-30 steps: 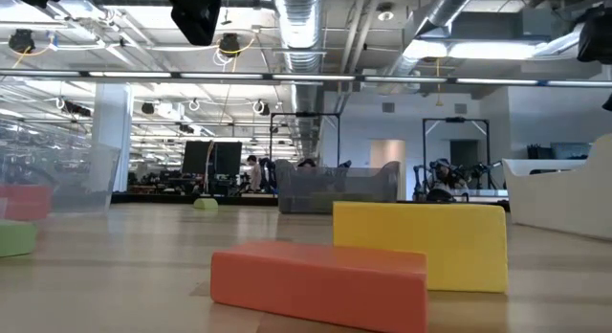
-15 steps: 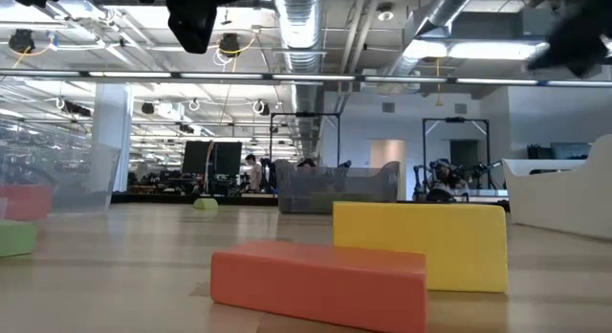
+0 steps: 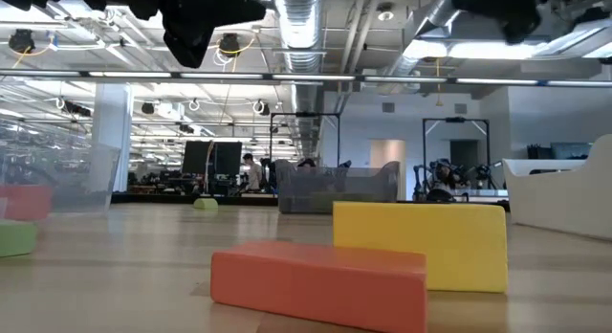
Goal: Sort & place blocks by color
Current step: Put the green block into the black bin
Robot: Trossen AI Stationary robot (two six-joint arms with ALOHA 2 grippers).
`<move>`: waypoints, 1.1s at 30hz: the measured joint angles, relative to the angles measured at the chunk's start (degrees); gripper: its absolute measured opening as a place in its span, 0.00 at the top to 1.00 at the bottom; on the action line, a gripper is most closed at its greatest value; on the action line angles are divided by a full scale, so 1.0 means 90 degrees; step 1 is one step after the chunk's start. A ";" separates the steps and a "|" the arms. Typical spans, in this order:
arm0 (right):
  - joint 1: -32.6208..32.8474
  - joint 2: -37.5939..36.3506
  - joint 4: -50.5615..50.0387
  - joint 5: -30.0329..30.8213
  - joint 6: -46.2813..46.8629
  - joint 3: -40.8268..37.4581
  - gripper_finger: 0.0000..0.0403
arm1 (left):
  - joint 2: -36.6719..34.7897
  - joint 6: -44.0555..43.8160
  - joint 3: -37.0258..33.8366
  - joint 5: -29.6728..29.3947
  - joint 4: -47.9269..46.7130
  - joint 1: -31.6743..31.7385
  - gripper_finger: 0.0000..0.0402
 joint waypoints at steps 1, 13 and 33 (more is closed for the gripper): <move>-0.0149 0.0194 0.0081 -0.0384 0.0175 0.0000 0.45 | 0.0000 -0.0047 0.0000 0.0001 -0.0040 0.0000 0.53; -0.0575 0.1933 0.1715 -0.1828 0.0189 -0.0005 0.45 | -0.0143 -0.0822 0.0002 0.0436 -0.1384 0.0013 0.53; -0.0575 0.2075 0.2312 -0.2010 -0.0129 -0.0005 0.45 | -0.0406 -0.2435 0.1828 0.1673 -0.7431 -0.0268 0.53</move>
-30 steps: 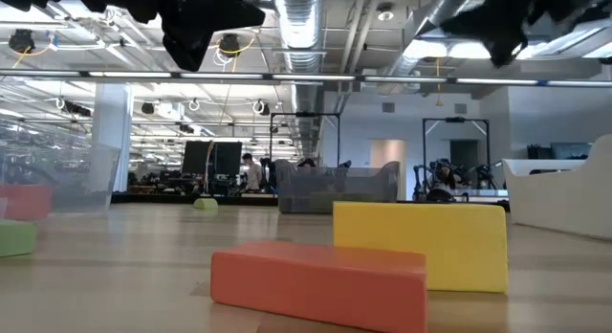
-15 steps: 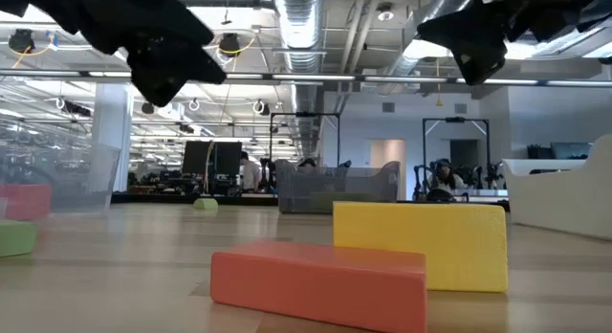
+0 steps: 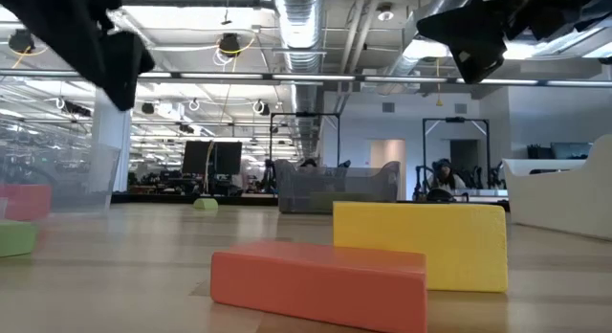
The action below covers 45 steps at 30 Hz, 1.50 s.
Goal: Sort & place blocks by color
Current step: Put the green block into the black bin
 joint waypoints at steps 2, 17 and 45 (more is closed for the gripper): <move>0.0008 0.0000 -0.0007 0.0000 0.0000 0.0000 0.45 | 0.0037 0.0361 0.0092 -0.0060 0.0037 -0.0134 0.53; 0.0038 0.0000 -0.0155 0.0000 0.0017 0.0002 0.45 | 0.1224 0.0741 0.0134 0.0721 0.0398 -0.0589 0.52; 0.0032 0.0000 -0.0262 0.0005 0.0012 0.0005 0.45 | 0.2272 0.1802 0.0131 0.0323 0.0679 -0.0524 0.43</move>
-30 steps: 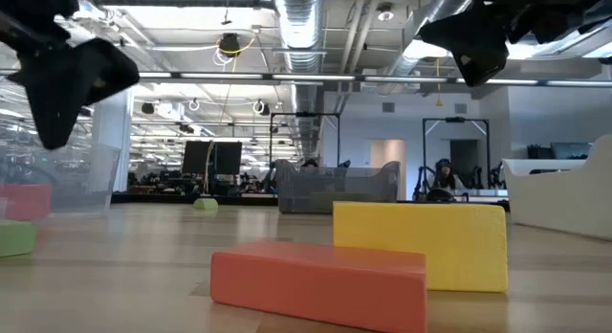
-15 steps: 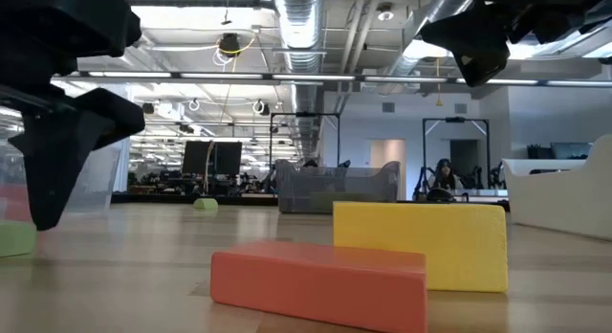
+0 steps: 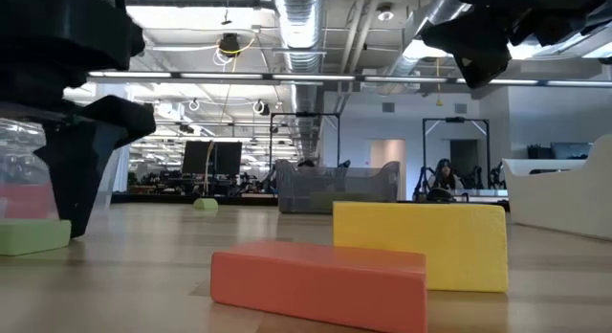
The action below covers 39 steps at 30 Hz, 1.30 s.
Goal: Sort & place blocks by color
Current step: Put the green block into the black bin
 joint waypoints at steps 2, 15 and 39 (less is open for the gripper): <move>0.0000 0.0000 -0.0036 0.0000 0.0001 0.0000 0.45 | 0.0041 0.0068 0.0017 0.0015 -0.0039 0.0014 0.49; 0.0087 -0.0078 0.0521 0.0386 -0.0456 0.0000 0.45 | -0.0682 0.1070 -0.0142 -0.0162 0.1084 0.1179 0.79; 0.0634 -0.0335 0.0693 0.1188 -0.1223 0.0000 0.45 | 0.0143 0.2596 -0.1019 0.0496 0.8190 0.5415 0.76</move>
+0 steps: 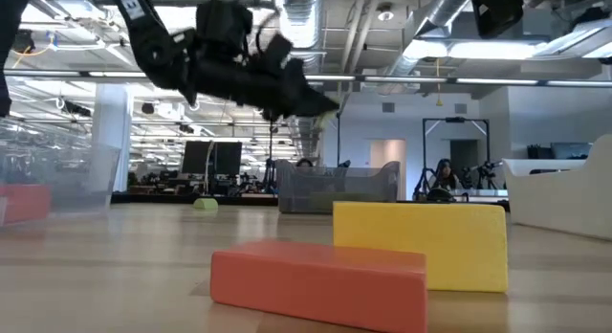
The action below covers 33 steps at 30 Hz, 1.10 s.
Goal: Sort & place blocks by color
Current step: Put the green block into the black bin, then put the yellow block into the white bin
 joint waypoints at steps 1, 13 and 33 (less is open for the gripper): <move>0.0000 0.0000 -0.0006 0.0002 -0.0001 0.0000 0.45 | 0.0145 -0.0354 0.0000 -0.0043 -0.0002 0.0060 0.76; -0.0012 0.0005 -0.0194 0.0004 0.0044 0.0000 0.45 | 0.1021 -0.1630 0.0018 -0.1024 0.0274 0.0240 0.71; -0.0214 0.0090 -0.1497 -0.0022 0.1191 0.0000 0.45 | 0.0003 -0.1085 0.0143 -0.0686 0.0241 -0.0473 0.39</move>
